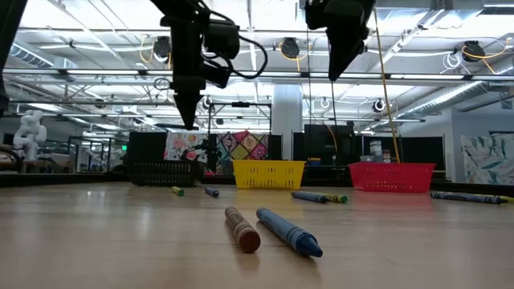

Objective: Sort crayons
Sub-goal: Put the blue crayon into the black bin, then put the green crayon into the red bin

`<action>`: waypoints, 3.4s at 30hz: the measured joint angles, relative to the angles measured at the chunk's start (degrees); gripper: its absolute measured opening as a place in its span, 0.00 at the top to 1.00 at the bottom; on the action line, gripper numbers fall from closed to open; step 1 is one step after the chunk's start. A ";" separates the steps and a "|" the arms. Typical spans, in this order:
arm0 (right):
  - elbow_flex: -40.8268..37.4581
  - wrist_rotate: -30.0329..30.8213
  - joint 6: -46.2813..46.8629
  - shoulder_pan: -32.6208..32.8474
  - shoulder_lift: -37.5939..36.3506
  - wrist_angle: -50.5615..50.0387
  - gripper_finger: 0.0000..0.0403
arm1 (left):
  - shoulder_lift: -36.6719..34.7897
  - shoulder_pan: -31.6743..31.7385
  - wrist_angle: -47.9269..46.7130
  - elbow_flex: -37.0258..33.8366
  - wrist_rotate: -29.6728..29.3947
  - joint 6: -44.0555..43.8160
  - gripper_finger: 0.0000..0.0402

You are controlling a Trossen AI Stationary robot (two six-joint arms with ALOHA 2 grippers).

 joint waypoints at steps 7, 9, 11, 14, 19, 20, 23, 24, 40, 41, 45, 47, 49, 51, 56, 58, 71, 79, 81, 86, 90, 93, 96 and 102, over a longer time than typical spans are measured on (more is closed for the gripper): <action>0.00 0.17 -4.70 -4.33 0.00 3.06 0.82 | -0.01 6.56 0.00 0.00 5.82 1.44 0.97; 0.00 0.20 -6.61 -5.63 0.00 5.04 0.82 | 0.17 8.49 0.02 0.00 8.06 2.42 0.97; 0.00 0.21 -8.44 -6.76 0.00 6.69 0.82 | 0.44 10.17 0.30 -0.17 9.24 4.90 0.97; 0.00 0.24 -10.87 -8.21 0.00 8.28 0.82 | 0.45 12.39 4.05 -1.98 9.65 5.99 0.97; 0.00 0.24 -13.16 -10.22 0.00 8.80 0.82 | 0.51 14.90 8.81 -5.25 9.64 9.84 0.97; 0.00 0.24 -13.17 -10.51 0.00 8.77 0.82 | 0.51 15.21 10.37 -5.94 9.65 10.26 0.97; 0.00 0.24 -13.06 -11.23 0.00 8.77 0.82 | 0.51 15.87 13.83 -7.29 9.72 10.83 0.97; 0.00 0.24 -13.03 -11.37 0.00 8.75 0.82 | 0.51 15.95 14.98 -7.59 9.72 11.46 0.97; -0.02 0.02 -10.24 -11.46 0.00 6.08 0.82 | 0.51 15.65 14.90 -14.93 12.38 11.39 0.97; -0.02 0.02 -9.90 -11.46 0.00 6.08 0.82 | 0.51 15.65 14.99 -14.86 12.26 11.39 0.97; -0.02 0.01 -8.26 -11.46 0.00 6.14 0.82 | 0.51 15.65 15.37 -14.56 12.12 11.41 0.97; -0.02 0.00 -7.69 -11.46 0.00 6.15 0.82 | 0.51 15.65 15.08 -14.56 12.10 11.41 0.96; -0.02 0.00 -7.59 -11.46 0.00 6.17 0.82 | 0.51 15.65 15.11 -14.56 12.10 11.43 0.93; -0.01 0.00 -7.59 -11.46 0.00 6.17 0.82 | 0.51 15.65 15.12 -14.56 12.06 11.54 0.89; -0.02 0.00 -7.72 -11.46 0.00 6.17 0.82 | 0.51 15.65 15.12 -14.56 11.88 11.89 0.79; -0.02 0.00 -7.94 -11.46 0.00 6.17 0.82 | 0.51 15.65 15.12 -14.56 11.87 11.91 0.77; -0.02 -5.44 -17.50 -11.57 0.00 9.16 0.82 | 0.43 15.03 14.52 -14.56 10.79 11.41 0.76; -0.02 -13.60 -7.31 -11.62 0.00 5.11 0.83 | -3.80 11.89 9.10 -12.80 5.92 11.39 0.76; -0.02 -13.38 -4.13 -11.66 0.00 1.08 0.83 | -5.82 11.09 8.58 -12.39 4.66 11.39 0.76; -0.02 -12.06 1.07 -11.14 0.00 -2.21 0.83 | -11.52 9.40 7.29 -12.35 4.82 11.33 0.76; -0.02 -11.26 6.04 -9.59 0.00 -2.25 0.83 | -14.78 8.13 4.81 -12.35 4.86 8.71 0.76; -0.02 -9.71 9.63 -7.48 0.00 -2.24 0.83 | -16.49 6.74 1.59 -12.35 4.86 8.33 0.76; -0.02 -9.00 13.26 -4.93 0.00 -2.03 0.83 | -17.33 4.94 -1.00 -12.35 4.92 7.23 0.76; -0.02 -5.43 17.03 0.13 1.92 0.11 0.83 | -17.36 1.08 -2.14 -12.37 5.04 5.79 0.76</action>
